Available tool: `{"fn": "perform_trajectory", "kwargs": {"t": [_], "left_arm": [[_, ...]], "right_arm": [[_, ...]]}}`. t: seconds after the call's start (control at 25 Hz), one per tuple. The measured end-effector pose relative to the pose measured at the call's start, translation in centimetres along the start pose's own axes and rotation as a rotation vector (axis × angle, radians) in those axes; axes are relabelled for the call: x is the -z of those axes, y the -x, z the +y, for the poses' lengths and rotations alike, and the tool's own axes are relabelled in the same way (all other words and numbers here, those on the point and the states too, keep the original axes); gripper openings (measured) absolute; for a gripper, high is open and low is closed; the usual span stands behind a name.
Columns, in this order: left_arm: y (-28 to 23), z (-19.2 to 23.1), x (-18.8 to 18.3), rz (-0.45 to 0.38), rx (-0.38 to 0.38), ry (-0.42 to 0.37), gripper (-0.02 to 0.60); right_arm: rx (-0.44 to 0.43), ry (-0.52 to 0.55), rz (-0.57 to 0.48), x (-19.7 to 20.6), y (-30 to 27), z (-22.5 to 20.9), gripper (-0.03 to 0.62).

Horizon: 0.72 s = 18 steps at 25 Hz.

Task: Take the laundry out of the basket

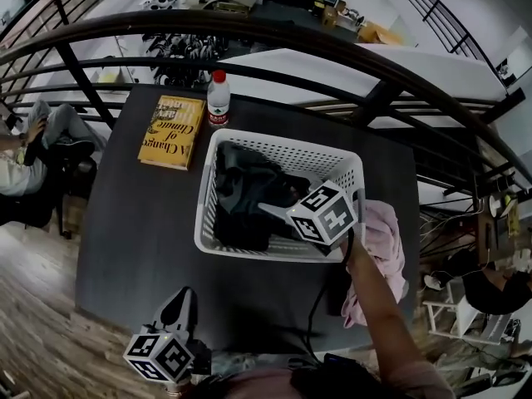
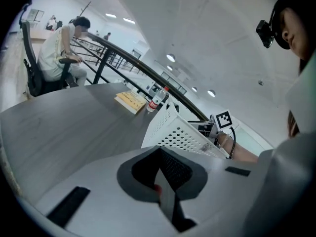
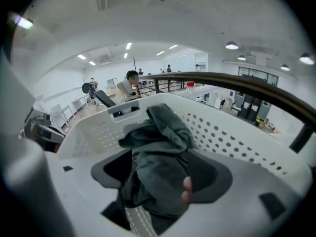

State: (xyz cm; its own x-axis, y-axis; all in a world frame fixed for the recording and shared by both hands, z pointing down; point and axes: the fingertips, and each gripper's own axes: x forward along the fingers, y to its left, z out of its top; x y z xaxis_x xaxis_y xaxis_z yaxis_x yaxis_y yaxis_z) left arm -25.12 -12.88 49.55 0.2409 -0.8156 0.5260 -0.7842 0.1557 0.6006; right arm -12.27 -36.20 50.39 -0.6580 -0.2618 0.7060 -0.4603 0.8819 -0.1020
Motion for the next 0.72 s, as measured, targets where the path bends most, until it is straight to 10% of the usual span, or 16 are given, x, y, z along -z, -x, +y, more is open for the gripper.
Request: {"fn": "perform_trajectory", "kwargs": {"t": [0.72], "left_arm": [[-0.7, 1.9, 1.3, 0.038, -0.03, 0.068, -0.003]], "right_arm": [[0.014, 0.106, 0.294, 4.6, -7.7, -1.3, 0.365]]}}
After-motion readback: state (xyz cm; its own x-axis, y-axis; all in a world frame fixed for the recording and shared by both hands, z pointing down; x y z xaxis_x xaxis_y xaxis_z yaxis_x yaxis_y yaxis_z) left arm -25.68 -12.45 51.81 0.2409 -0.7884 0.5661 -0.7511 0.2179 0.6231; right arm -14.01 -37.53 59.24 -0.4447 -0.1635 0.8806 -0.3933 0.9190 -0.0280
